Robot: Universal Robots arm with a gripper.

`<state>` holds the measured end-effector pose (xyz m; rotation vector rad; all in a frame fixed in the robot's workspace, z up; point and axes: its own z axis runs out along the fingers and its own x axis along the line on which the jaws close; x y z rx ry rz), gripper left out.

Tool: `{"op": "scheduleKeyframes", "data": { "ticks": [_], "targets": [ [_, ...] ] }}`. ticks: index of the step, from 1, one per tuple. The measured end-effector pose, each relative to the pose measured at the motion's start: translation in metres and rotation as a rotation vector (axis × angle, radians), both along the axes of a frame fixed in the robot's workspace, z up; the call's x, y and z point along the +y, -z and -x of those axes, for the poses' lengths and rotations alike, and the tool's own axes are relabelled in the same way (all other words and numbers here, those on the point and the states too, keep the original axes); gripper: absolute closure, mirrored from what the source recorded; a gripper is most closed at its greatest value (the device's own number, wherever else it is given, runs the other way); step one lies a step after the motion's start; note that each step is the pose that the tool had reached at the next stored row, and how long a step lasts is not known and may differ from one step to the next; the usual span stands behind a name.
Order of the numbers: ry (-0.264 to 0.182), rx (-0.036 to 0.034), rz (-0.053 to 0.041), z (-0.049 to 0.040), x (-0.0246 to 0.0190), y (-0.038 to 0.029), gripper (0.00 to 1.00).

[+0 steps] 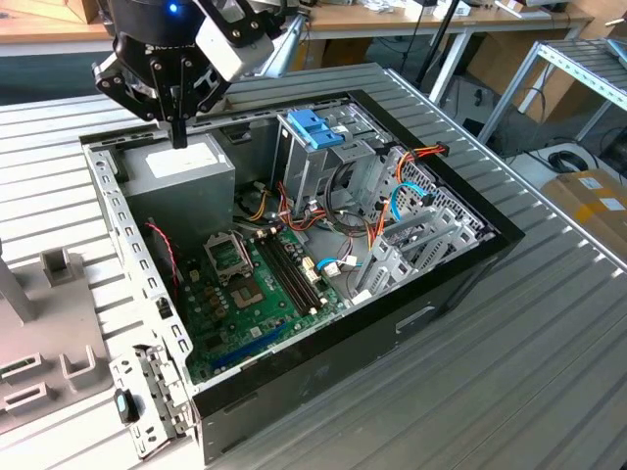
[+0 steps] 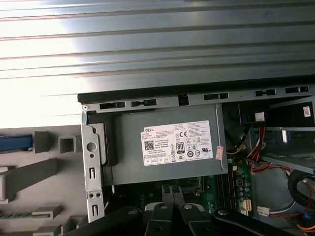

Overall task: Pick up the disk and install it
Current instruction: 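Reach for the disk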

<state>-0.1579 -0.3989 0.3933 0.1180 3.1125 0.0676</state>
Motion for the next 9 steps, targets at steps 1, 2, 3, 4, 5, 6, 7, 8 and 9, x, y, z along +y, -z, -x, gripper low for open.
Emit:
{"op": "scheduleKeyframes", "data": {
  "ticks": [1, 2, 3, 4, 5, 6, 7, 8, 9],
  "targets": [
    [0.000, 0.0000, -0.0001, 0.0008, 0.0000, 0.0000, 0.90],
    [0.000, 0.0000, -0.0001, 0.0012, 0.0000, 0.0000, 0.90],
    [0.000, -0.0001, -0.0001, 0.0015, 0.0000, 0.0001, 0.90],
    [0.000, 0.0000, 0.0000, 0.0019, 0.0000, 0.0000, 0.90],
    [0.000, 0.0000, 0.0000, 0.0021, 0.0000, 0.0000, 0.90],
    [0.000, 0.0000, 0.0000, 0.0025, 0.0000, 0.0000, 0.90],
    [0.000, 0.0000, 0.0000, 0.0033, 0.0000, 0.0000, 0.90],
    [0.000, 0.0000, 0.0000, 0.0039, 0.0000, 0.0000, 0.90],
    [0.000, 0.0000, 0.0000, 0.0042, 0.0000, 0.0000, 0.90]
  ]
}}
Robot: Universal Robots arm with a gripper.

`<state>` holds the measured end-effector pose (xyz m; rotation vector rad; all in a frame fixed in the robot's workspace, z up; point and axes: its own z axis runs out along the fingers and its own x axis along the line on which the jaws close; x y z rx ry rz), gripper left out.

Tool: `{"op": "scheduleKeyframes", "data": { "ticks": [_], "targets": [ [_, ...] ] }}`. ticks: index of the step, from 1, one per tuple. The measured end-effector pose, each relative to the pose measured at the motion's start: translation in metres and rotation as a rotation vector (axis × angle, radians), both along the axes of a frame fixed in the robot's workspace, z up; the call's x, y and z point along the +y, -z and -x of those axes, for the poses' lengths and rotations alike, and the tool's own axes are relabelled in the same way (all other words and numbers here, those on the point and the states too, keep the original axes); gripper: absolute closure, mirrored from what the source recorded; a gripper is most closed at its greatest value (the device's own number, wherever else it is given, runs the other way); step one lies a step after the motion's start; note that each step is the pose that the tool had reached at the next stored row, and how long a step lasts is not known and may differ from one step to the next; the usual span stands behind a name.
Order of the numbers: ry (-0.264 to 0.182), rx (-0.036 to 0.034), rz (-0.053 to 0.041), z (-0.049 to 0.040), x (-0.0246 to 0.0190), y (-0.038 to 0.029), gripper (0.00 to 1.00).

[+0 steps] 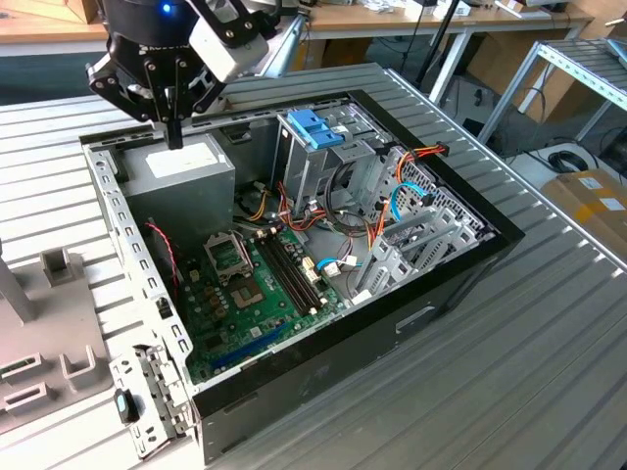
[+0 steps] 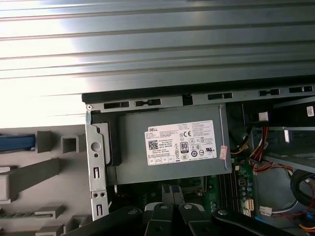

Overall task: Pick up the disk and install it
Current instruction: 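Reach for the disk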

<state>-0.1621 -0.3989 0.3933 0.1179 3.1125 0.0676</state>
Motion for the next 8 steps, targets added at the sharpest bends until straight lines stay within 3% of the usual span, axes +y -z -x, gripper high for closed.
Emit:
{"op": "scheduleKeyframes", "data": {
  "ticks": [8],
  "targets": [
    [0.000, 0.0000, 0.0000, 0.0032, 0.0000, 0.0000, 0.90]
  ]
}}
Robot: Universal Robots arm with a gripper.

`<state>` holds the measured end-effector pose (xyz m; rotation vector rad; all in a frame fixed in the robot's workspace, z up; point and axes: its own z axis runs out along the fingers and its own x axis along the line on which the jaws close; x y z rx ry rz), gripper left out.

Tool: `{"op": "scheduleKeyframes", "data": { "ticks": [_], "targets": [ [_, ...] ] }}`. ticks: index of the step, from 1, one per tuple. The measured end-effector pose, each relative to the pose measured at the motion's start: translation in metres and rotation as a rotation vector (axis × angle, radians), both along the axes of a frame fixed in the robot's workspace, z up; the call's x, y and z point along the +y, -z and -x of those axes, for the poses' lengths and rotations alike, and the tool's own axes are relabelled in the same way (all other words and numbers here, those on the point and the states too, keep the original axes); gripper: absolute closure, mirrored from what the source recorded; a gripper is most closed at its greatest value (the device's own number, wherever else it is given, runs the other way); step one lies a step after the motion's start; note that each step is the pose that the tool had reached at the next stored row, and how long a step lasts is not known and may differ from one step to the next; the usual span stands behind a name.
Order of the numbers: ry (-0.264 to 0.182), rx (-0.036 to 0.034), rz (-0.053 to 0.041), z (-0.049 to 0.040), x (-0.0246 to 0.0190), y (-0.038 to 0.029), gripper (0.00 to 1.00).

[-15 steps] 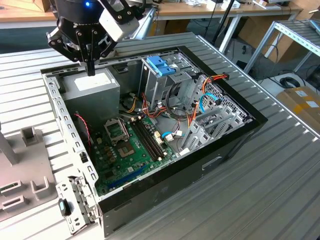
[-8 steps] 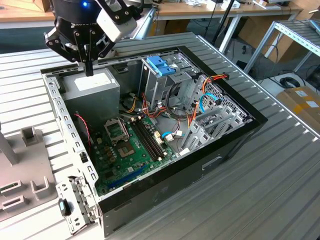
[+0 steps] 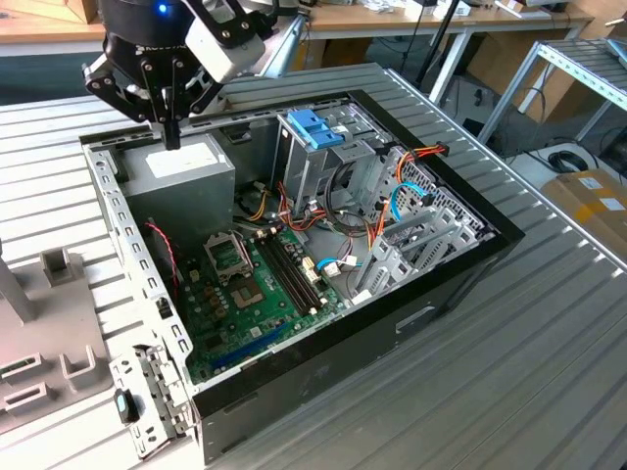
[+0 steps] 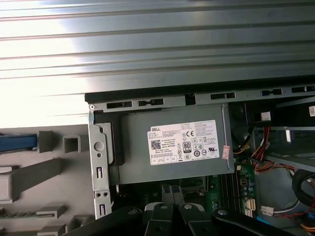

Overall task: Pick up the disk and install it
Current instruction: 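Reach for the disk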

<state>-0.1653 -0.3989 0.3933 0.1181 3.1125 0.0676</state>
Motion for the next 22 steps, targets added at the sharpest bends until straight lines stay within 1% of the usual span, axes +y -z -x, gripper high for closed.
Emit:
{"op": "scheduleKeyframes", "data": {
  "ticks": [22],
  "targets": [
    [0.000, 0.0000, 0.0000, 0.0127, 0.0000, 0.0000, 0.90]
  ]
}}
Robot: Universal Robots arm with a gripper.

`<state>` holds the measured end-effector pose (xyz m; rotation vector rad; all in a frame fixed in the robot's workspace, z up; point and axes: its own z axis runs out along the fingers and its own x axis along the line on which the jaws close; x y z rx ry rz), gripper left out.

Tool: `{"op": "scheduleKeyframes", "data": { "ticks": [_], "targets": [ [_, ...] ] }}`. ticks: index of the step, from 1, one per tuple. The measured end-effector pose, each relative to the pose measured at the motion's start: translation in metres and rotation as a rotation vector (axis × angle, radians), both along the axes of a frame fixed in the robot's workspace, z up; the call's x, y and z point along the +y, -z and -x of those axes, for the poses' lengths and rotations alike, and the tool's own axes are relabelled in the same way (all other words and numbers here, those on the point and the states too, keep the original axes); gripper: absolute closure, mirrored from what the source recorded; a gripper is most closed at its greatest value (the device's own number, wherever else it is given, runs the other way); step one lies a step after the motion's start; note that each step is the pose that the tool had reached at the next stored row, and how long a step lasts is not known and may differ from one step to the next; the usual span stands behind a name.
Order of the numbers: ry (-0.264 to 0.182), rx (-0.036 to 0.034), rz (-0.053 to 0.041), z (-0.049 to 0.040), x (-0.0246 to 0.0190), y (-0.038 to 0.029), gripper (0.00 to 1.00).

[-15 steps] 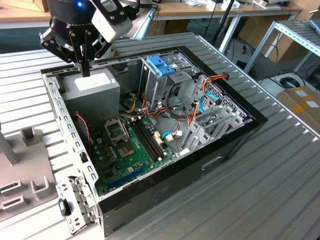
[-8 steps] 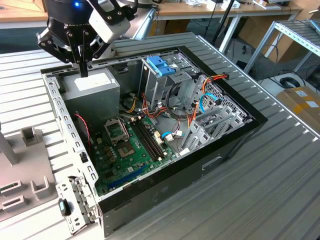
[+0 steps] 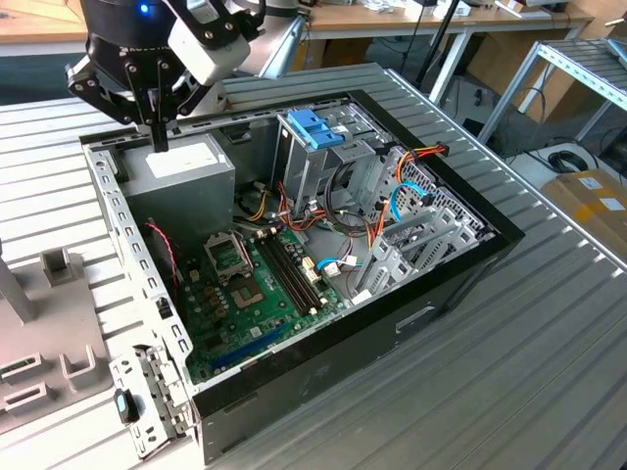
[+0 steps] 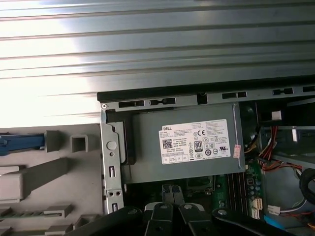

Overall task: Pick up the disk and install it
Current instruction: 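Reach for the disk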

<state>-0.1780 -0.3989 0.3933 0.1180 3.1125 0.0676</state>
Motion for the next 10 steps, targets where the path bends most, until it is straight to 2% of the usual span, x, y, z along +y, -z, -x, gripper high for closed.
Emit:
{"op": "scheduleKeyframes", "data": {
  "ticks": [10],
  "targets": [
    [0.000, 0.0000, 0.0000, 0.0060, 0.0000, 0.0000, 0.90]
  ]
}}
